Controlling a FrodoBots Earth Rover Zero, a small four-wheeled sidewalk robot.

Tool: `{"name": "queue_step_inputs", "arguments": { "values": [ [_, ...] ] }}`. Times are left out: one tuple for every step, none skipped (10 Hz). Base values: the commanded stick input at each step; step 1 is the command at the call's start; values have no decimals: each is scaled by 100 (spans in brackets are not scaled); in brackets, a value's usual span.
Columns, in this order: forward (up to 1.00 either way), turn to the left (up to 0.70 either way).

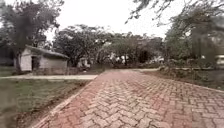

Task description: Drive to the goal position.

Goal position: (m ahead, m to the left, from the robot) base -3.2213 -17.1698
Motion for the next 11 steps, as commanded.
{"name": "queue_step_inputs", "arguments": {
  "values": [
    [70, 0],
    [70, -14],
    [70, -32],
    [70, -35],
    [70, -35],
    [70, 0],
    [70, 0],
    [70, 0],
    [70, 0],
    [70, 0],
    [70, 0]
  ]
}}
